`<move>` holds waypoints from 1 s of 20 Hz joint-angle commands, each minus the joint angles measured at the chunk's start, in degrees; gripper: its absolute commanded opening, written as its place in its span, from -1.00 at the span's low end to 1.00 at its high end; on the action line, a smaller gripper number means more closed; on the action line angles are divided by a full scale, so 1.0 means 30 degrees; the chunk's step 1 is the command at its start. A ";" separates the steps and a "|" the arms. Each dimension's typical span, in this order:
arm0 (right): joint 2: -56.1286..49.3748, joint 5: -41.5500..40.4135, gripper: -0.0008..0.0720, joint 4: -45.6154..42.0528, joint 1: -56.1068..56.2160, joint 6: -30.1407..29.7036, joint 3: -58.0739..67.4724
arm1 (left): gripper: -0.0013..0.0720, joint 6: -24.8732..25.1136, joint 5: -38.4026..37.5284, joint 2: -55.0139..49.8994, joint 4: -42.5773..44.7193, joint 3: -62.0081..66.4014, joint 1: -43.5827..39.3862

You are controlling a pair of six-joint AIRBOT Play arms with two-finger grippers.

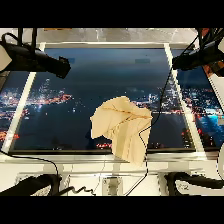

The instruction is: Fold the clothes and pants, and hang the long-sleeved shirts on hangers.

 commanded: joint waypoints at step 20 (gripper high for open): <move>-0.0073 0.2113 -0.96 0.2076 0.0007 -0.1078 -0.2987 | 0.87 0.1348 -0.1443 -0.8240 -0.6273 -0.0430 0.3716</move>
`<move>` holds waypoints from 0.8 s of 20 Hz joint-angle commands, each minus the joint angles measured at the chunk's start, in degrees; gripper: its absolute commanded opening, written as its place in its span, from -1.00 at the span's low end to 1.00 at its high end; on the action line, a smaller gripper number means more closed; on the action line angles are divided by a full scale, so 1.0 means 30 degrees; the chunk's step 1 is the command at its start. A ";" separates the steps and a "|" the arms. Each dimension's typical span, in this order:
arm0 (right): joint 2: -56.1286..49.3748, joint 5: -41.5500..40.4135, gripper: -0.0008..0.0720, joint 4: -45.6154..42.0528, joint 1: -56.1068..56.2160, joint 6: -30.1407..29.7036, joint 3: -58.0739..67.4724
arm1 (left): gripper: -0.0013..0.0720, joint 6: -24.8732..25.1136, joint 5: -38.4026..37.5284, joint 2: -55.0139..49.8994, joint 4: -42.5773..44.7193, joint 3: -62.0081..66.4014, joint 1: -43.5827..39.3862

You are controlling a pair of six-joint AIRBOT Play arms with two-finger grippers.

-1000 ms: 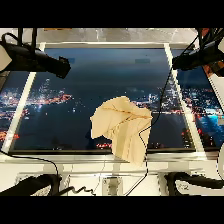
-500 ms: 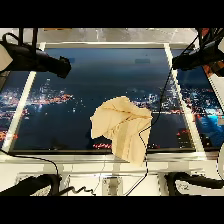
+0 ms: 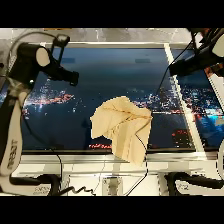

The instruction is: Fold the clothes and pants, and hang the long-sleeved shirts on hangers.

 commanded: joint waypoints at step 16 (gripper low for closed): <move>0.0408 -0.2463 -0.96 0.0335 -0.0386 -0.3570 -0.5508 | 0.38 0.4058 -0.1639 -1.0069 -1.2830 -0.0117 0.1880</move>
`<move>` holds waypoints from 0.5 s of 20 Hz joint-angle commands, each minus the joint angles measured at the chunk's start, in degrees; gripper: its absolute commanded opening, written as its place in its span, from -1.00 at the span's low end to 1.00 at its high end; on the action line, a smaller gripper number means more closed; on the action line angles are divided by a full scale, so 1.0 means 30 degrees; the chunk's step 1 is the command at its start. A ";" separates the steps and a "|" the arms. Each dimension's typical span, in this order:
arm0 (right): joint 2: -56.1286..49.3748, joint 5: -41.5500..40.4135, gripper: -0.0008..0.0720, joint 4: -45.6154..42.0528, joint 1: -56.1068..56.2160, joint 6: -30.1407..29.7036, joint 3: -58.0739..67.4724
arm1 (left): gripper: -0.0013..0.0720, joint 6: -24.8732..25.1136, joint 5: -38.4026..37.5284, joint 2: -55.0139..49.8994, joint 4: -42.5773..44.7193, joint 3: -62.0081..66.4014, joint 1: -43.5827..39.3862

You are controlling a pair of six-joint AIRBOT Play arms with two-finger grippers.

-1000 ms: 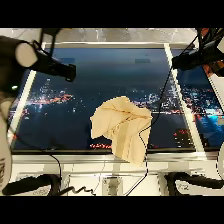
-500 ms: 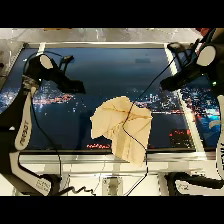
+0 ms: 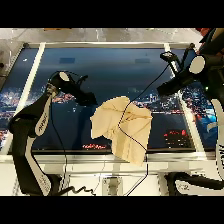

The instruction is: Fold the clothes and pants, and hang the long-sleeved shirts on hangers.

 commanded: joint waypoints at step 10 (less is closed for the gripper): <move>0.1450 -0.1333 -0.96 0.0641 -0.9216 -0.0714 -0.0117 | 0.33 0.0175 -0.0998 -0.0794 -0.0918 -0.0015 -0.0590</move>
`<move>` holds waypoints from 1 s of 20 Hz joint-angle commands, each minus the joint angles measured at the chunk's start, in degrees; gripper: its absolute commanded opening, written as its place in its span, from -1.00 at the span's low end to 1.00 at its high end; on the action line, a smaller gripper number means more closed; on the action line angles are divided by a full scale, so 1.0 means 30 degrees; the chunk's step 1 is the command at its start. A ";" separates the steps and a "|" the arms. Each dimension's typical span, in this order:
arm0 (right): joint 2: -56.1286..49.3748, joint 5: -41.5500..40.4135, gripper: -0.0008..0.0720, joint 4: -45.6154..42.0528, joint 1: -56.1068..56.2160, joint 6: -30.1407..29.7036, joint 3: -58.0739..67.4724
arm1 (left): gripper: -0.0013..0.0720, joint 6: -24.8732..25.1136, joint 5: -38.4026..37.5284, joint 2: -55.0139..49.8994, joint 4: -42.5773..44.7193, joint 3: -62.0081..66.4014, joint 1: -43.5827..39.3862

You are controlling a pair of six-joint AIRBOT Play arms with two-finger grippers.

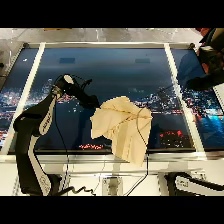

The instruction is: Fold the clothes and pants, and hang the long-sleeved shirts on hangers.

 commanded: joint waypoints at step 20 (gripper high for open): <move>0.4998 0.2543 -0.96 1.5154 -0.5770 -1.0003 -1.7668 | -0.91 0.0721 0.0933 0.5224 -0.0211 0.0102 0.1785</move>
